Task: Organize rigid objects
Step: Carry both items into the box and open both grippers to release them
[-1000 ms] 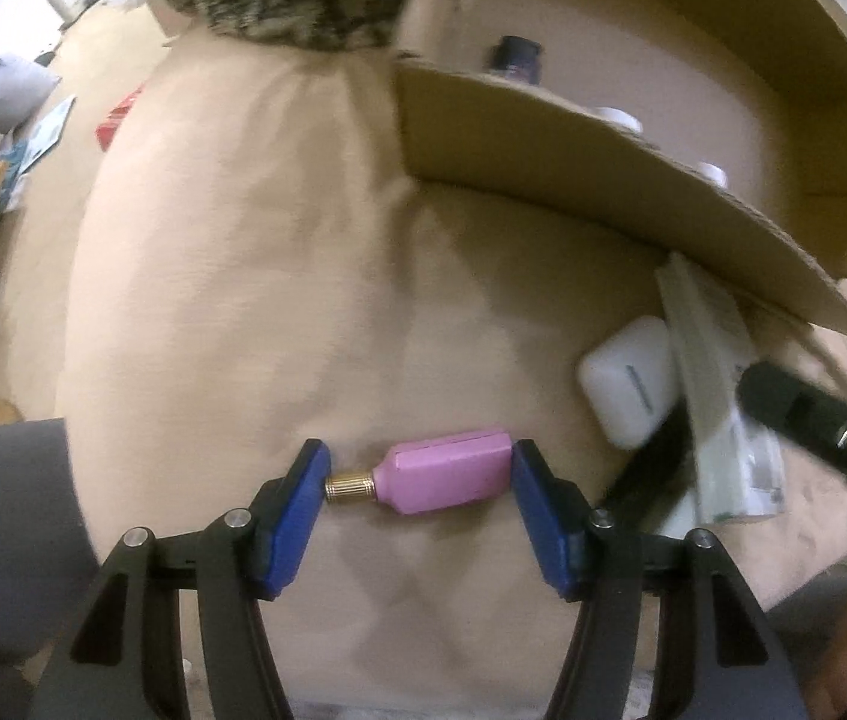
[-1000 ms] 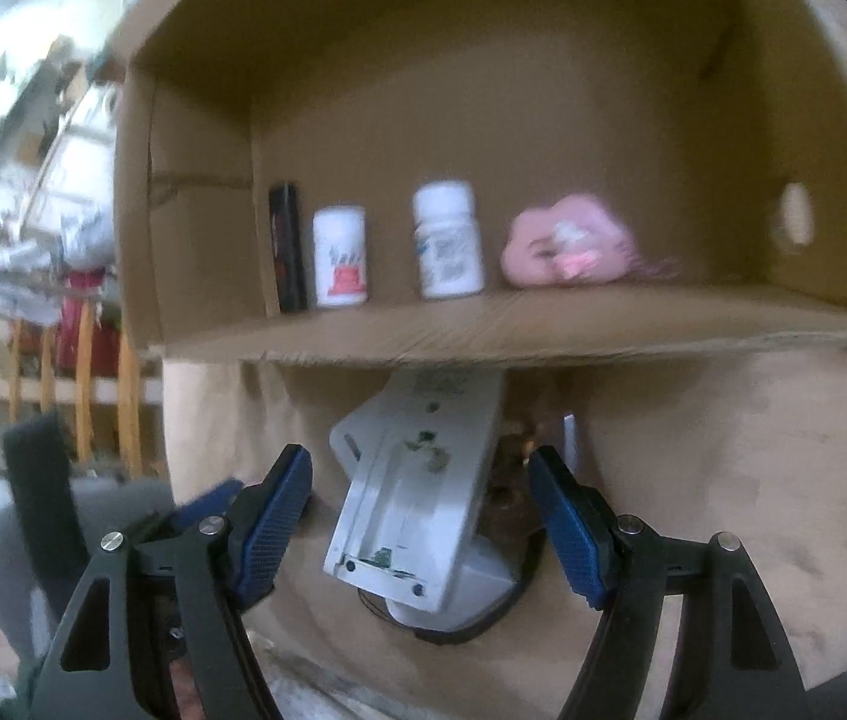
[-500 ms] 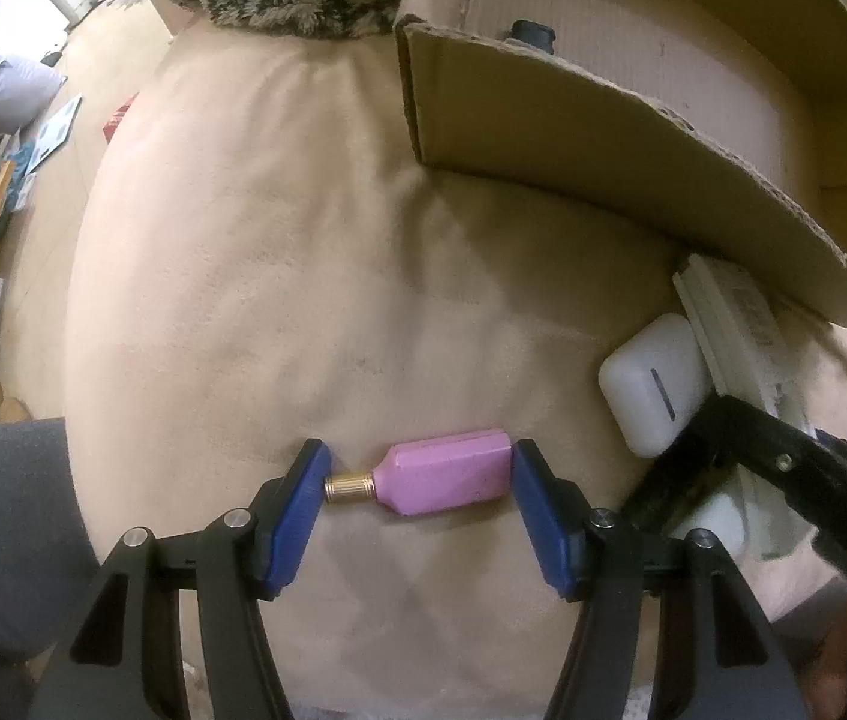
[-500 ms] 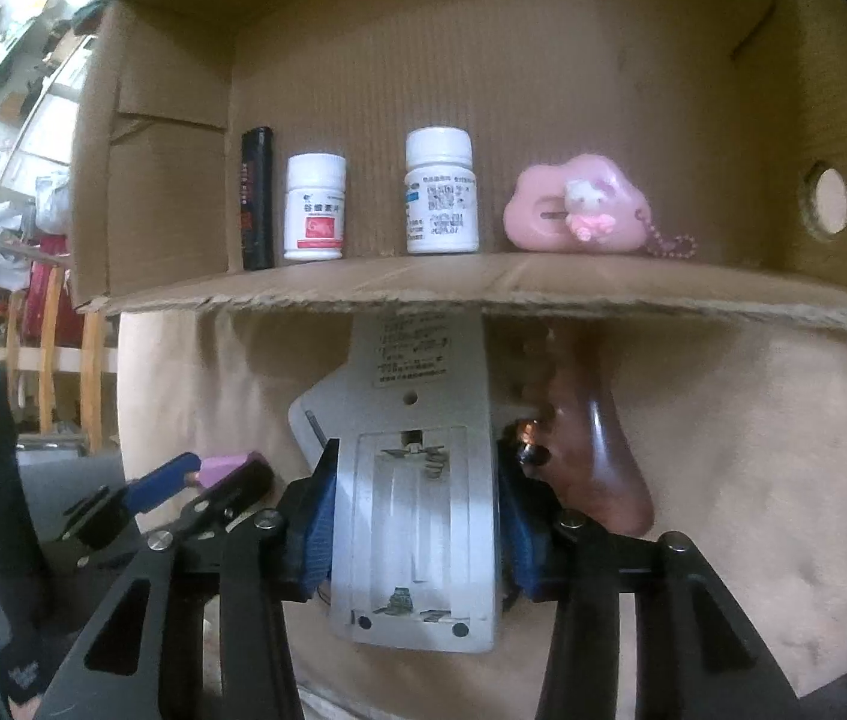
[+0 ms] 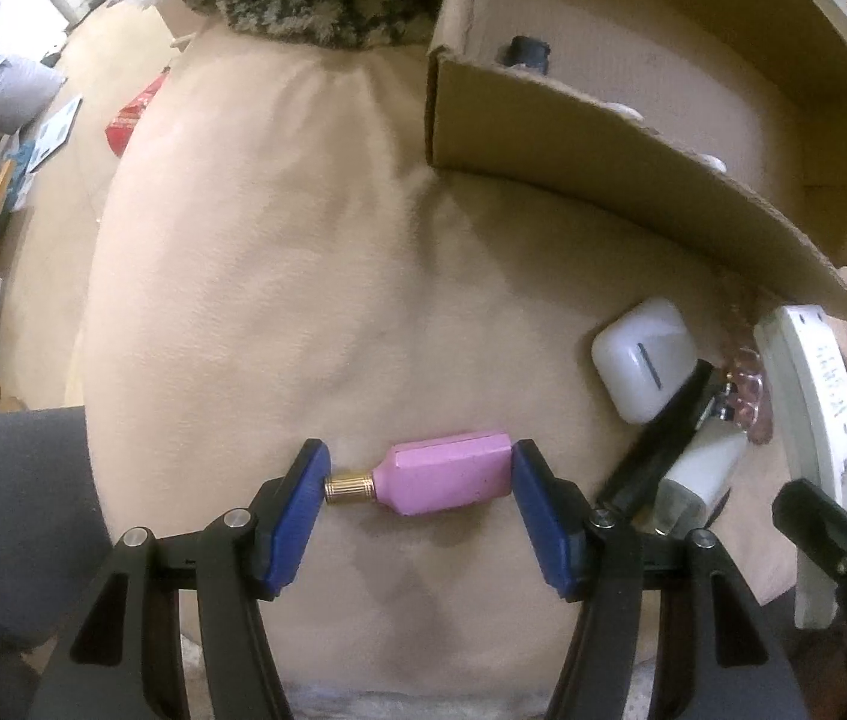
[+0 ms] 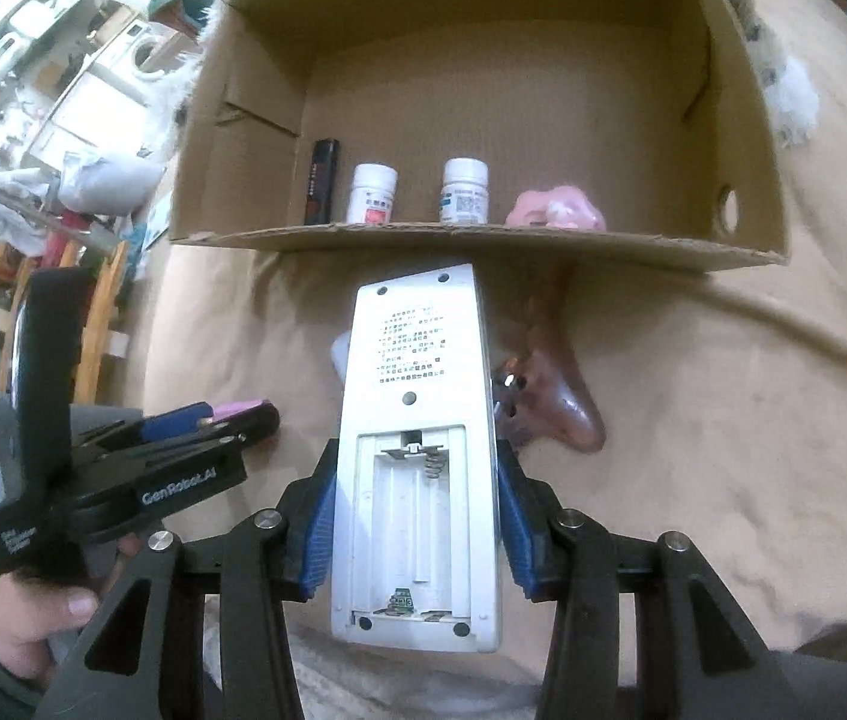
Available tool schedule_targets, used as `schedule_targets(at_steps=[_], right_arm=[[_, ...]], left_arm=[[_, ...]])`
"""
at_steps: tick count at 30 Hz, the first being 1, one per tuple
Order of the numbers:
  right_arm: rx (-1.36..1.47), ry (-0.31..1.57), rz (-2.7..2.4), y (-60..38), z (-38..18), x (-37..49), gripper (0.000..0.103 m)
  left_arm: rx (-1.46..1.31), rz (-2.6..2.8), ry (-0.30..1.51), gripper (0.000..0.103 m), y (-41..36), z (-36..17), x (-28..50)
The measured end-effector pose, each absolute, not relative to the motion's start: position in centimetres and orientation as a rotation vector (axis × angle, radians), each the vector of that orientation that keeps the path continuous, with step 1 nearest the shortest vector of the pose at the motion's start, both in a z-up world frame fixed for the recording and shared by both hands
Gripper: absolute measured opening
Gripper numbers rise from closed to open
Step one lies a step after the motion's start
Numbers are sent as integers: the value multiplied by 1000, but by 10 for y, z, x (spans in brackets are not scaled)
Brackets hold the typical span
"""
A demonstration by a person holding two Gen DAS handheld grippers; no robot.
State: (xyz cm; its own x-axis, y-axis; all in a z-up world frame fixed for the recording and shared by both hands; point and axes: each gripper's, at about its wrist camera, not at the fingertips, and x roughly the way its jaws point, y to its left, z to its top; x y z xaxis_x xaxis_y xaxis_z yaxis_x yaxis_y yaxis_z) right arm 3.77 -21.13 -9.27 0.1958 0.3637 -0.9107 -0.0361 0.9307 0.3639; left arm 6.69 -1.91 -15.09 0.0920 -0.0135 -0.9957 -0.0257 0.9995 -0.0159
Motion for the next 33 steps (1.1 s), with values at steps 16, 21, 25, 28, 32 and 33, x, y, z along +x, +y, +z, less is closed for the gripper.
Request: schedule_targets(at_steps=[16, 21, 25, 28, 32, 33], right_arm=[[521, 1104, 314, -288, -7, 76, 49], [465, 1106, 287, -290, -11, 114, 49], [442, 1149, 260, -292, -33, 142, 49], [507, 1150, 259, -299, -52, 157, 49], [528, 1144, 239, -303, -69, 165, 49], [523, 1154, 238, -303, -73, 168, 49]], left_arm=[[-12, -59, 1244, 59, -27, -45, 98], [42, -77, 1213, 59, -50, -38, 128], [90, -78, 1205, 59, -71, -46, 156], [126, -82, 1220, 59, -82, -62, 173], [120, -80, 1240, 59, -93, -80, 191], [113, -77, 1248, 59, -94, -85, 196]])
